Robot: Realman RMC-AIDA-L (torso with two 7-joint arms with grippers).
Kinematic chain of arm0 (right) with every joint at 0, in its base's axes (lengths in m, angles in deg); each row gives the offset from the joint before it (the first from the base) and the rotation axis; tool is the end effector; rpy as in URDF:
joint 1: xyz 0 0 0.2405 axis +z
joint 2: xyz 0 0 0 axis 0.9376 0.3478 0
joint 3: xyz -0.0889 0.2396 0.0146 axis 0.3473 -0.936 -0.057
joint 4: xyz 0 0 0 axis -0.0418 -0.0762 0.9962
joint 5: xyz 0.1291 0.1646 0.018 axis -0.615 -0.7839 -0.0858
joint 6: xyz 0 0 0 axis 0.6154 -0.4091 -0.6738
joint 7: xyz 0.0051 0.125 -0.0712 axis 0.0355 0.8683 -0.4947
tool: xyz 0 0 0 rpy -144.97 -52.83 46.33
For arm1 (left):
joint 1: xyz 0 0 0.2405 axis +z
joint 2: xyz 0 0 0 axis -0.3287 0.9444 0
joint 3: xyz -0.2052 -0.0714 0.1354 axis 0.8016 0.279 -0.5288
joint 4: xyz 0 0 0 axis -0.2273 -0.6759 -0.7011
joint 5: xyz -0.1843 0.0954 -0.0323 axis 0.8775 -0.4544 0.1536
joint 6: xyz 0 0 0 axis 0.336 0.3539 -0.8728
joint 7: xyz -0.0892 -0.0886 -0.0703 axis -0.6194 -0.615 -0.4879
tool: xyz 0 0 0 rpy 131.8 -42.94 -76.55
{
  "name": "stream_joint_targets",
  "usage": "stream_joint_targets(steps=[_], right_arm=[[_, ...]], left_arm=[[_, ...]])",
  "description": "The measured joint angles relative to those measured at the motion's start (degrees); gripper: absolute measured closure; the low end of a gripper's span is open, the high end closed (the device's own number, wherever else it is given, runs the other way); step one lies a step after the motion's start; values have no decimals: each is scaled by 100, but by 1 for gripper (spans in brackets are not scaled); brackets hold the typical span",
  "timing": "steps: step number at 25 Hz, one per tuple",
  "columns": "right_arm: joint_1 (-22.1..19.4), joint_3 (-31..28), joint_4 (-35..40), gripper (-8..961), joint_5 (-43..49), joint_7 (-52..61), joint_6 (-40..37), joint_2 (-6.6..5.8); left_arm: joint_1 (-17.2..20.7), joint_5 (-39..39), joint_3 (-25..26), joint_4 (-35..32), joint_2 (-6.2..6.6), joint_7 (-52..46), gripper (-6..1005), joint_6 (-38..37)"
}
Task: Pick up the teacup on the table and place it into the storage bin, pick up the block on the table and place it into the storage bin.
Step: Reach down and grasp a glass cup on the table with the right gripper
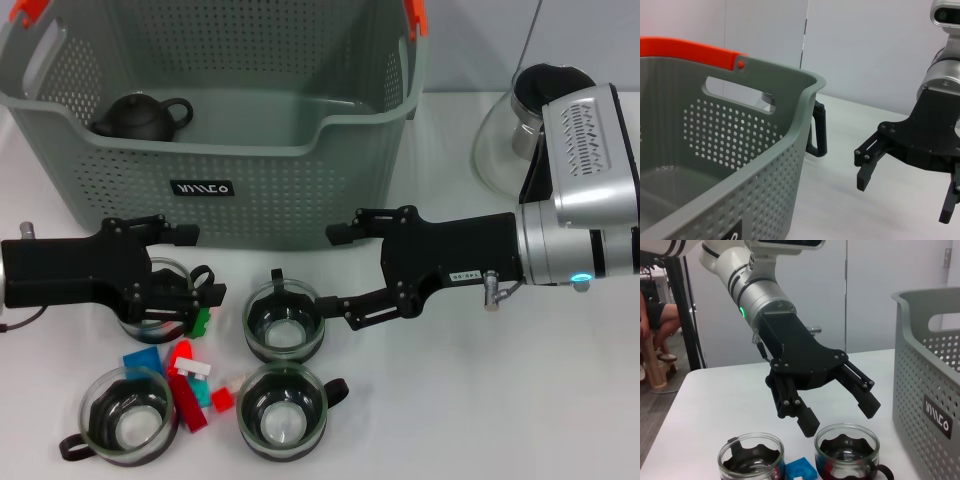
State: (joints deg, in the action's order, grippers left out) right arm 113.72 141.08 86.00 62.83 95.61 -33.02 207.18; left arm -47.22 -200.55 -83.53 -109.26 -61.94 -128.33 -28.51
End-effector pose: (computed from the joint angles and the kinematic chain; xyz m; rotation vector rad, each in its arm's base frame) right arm 0.1849 0.3558 -0.0678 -3.0017 0.1441 0.5911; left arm -0.2850 0.3092 0.0371 -2.7428 -0.5139 -0.5321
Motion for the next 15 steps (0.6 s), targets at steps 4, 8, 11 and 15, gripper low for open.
stream_joint_targets(steps=[4, 8, 11, 15], right_arm=[[5, 0, 15, 14, 0, 0, 19, -4], [5, 0, 16, 13, 0, 0, 26, -5], [-2, 0, 11, 13, 1, 0, 43, -5], [-19, -12, 6, 13, 0, 0, 51, -4]], left_arm=[[0, 0, 0, 0, -3, 0, 108, 0], [0, 0, -2, 0, -4, 10, 108, 0], [0, 0, -3, 0, -4, 37, 108, 15], [0, 0, -2, 0, -4, 51, 108, 22]])
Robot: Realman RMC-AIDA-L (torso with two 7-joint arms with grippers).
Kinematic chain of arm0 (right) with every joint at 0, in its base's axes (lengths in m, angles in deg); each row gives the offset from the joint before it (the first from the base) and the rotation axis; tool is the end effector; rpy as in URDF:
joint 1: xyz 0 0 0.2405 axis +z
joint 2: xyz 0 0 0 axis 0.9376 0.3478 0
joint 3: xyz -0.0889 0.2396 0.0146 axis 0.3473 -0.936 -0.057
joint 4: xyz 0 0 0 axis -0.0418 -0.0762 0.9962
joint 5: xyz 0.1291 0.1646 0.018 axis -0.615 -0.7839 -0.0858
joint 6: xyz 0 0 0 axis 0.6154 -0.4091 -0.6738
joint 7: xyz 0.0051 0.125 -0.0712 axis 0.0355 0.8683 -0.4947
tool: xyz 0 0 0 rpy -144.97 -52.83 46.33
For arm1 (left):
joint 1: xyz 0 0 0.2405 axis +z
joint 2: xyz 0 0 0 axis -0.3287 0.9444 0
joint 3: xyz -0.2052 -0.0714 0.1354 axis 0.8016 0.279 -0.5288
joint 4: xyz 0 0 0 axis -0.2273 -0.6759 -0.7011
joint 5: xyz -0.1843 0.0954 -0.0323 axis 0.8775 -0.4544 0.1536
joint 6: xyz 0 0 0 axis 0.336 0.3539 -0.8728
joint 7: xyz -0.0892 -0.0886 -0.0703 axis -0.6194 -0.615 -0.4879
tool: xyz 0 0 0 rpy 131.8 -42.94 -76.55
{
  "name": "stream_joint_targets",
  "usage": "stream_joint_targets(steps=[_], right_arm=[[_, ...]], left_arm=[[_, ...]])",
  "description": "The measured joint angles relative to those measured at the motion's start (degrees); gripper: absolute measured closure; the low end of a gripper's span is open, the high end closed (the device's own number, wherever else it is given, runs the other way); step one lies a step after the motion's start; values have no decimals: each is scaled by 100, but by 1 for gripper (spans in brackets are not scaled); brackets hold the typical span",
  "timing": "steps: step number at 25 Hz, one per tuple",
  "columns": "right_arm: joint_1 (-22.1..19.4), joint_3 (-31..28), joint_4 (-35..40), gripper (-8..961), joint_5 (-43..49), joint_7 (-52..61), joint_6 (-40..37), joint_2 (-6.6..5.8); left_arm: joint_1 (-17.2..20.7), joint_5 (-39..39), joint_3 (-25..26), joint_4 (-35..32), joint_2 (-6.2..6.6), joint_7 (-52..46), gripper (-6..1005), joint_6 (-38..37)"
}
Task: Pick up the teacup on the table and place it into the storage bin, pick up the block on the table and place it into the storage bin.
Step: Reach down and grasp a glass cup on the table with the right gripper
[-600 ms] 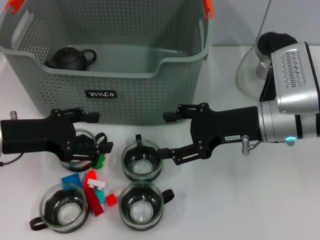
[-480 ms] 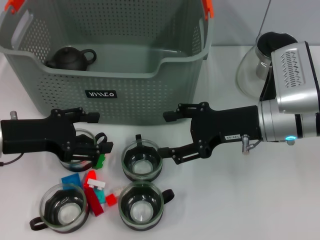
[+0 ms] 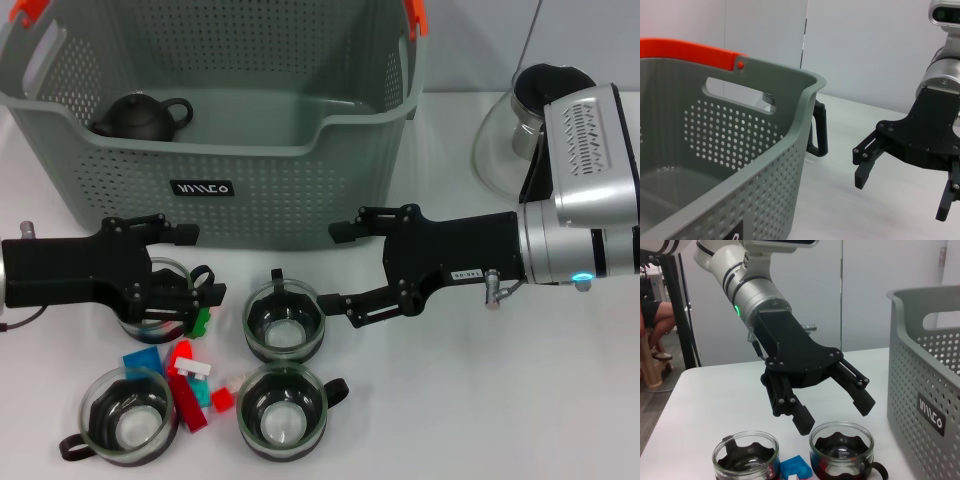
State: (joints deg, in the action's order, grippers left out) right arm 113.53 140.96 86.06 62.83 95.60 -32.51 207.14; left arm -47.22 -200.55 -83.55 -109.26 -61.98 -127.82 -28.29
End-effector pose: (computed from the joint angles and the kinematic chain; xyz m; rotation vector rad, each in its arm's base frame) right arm 0.1867 0.3568 -0.0673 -2.9914 0.1508 0.5844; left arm -0.2851 0.3096 0.0368 -2.7412 -0.5023 -0.5279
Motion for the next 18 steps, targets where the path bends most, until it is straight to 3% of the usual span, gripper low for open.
stream_joint_targets(steps=[9, 13, 18], right_arm=[[1, 11, -14, 14, 1, 10, -128, -1], [61, 114, 75, 14, 67, 308, -746, -37], [4, 673, 743, 13, 122, 963, -1519, -45]], left_arm=[[-1, 0, 1, -12, 0, 9, 109, -16], [55, -22, 63, -48, 36, -41, 109, -237], [130, -63, 193, -79, 53, -43, 109, -385]])
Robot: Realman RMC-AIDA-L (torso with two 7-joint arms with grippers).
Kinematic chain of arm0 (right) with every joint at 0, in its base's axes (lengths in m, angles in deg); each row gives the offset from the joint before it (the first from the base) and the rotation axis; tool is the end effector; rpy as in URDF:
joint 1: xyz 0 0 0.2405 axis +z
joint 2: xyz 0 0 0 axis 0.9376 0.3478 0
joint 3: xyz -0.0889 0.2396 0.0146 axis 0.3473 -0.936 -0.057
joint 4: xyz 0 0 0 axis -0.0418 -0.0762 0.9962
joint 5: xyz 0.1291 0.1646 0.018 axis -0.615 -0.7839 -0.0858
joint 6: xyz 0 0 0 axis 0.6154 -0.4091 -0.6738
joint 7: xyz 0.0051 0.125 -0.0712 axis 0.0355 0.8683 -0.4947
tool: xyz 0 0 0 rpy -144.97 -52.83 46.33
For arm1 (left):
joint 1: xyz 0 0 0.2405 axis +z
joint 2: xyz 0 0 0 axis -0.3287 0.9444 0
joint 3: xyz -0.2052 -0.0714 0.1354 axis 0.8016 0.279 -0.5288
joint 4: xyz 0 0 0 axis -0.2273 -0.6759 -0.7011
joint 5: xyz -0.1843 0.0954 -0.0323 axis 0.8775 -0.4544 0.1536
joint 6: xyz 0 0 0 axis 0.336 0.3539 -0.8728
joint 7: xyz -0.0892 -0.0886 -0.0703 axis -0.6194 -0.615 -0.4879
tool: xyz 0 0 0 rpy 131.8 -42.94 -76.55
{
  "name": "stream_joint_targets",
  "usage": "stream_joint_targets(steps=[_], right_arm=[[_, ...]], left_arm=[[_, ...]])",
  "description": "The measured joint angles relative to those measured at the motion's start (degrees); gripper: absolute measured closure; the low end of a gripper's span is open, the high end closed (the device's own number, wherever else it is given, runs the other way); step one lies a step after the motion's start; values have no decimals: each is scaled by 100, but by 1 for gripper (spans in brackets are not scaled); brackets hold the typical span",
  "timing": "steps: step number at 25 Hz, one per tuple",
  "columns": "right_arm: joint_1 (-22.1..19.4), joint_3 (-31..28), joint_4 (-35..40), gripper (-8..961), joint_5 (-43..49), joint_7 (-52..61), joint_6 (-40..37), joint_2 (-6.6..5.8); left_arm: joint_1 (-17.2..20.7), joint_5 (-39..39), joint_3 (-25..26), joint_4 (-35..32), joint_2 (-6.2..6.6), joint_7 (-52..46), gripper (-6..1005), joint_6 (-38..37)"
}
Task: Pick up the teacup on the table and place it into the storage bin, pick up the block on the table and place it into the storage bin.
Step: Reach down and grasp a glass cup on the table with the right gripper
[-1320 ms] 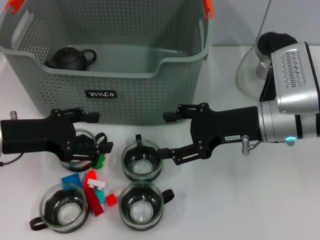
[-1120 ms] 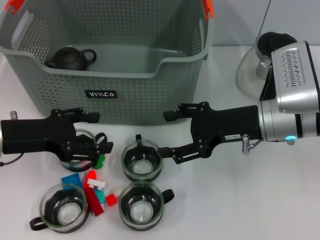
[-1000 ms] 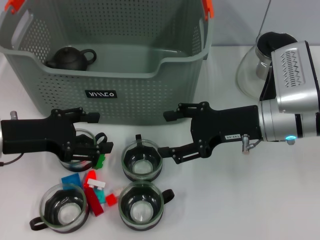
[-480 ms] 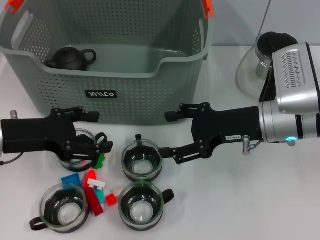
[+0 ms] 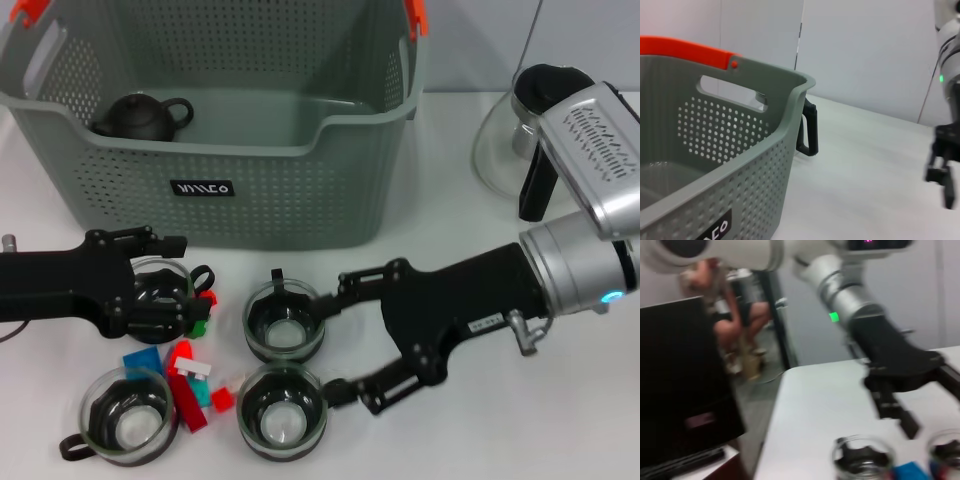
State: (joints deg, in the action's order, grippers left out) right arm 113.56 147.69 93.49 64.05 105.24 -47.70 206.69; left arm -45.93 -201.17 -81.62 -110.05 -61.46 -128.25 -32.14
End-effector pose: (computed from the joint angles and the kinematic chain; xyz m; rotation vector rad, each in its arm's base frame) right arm 0.1631 0.3269 -0.0550 2.8926 -0.0921 -0.5247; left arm -0.2909 0.2969 0.0453 -2.7522 -0.5340 -0.5562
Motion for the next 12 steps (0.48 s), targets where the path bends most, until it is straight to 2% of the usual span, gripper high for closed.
stream_joint_targets(steps=[6, 12], right_arm=[[-24, 818, 855, 14, 100, 753, -344, 3], [352, 1739, 1266, 18, 298, 1410, -203, 54]], left_arm=[[14, -10, 8, 9, -7, -3, 108, 67], [38, 36, 20, 117, -44, -10, 108, 159]])
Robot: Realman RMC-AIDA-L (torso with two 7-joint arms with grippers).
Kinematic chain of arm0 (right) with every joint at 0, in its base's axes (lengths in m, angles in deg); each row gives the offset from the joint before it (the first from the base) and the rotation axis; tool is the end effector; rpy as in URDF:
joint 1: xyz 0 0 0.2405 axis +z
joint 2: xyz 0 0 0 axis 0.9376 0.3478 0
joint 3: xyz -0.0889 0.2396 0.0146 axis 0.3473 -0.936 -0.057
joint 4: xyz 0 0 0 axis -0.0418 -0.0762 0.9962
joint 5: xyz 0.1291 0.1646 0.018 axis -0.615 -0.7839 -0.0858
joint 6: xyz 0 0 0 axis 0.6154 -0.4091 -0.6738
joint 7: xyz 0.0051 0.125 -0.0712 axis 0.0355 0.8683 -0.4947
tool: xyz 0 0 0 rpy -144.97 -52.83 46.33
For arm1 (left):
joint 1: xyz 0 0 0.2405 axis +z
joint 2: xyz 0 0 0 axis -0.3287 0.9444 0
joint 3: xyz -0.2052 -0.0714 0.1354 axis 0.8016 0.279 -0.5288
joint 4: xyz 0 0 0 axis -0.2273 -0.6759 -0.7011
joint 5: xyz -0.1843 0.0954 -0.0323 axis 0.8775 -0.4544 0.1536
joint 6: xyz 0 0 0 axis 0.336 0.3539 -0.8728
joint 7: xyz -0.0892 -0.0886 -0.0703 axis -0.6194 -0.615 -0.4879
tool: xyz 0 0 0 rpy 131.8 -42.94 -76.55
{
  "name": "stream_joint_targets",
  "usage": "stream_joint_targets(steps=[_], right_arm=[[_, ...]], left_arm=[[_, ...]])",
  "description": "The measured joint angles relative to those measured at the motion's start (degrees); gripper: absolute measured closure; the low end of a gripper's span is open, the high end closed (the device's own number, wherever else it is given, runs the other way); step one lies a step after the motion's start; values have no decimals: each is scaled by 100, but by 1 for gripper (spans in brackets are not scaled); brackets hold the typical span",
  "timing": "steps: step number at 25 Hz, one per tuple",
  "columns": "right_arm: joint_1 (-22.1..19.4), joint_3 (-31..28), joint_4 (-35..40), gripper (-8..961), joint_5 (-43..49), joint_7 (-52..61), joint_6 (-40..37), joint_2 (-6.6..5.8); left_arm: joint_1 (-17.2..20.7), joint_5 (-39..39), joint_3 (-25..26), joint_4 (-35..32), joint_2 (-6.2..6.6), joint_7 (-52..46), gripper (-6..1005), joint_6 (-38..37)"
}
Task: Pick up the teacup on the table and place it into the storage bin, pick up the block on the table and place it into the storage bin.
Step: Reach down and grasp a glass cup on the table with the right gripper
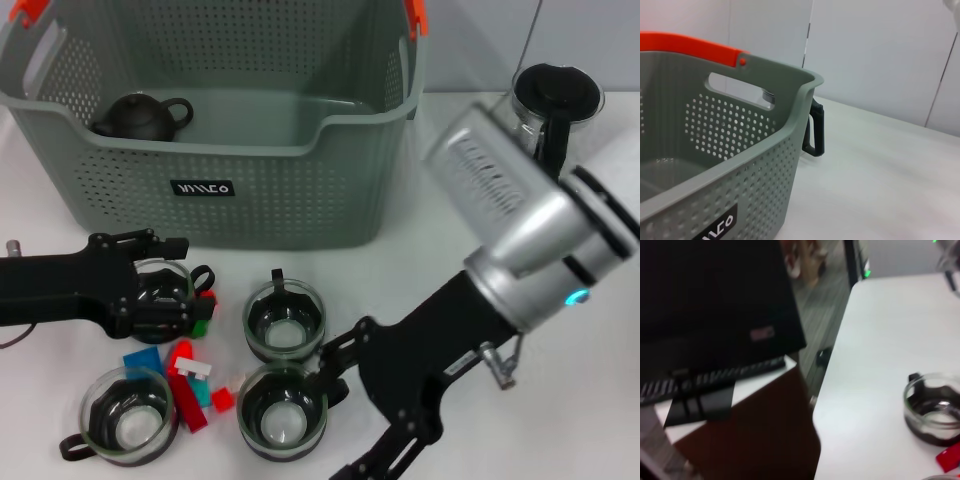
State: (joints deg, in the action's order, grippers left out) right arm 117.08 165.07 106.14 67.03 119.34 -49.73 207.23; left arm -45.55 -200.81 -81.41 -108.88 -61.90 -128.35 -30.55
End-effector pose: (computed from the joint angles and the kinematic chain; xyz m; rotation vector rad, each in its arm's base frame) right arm 0.1227 0.3141 -0.0690 2.7689 0.0812 -0.0818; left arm -0.2941 0.2964 0.0397 -2.7277 -0.5712 -0.5697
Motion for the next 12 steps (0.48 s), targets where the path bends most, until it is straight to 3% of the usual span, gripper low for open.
stream_joint_targets(steps=[5, 12], right_arm=[[259, 841, 121, 32, 3, 370, 443, 31], [307, 1740, 424, 52, 3, 703, 1190, 45]], left_arm=[[0, 3, 6, 43, -6, -14, 108, 5], [5, 8, 7, 43, -8, -15, 109, 52]])
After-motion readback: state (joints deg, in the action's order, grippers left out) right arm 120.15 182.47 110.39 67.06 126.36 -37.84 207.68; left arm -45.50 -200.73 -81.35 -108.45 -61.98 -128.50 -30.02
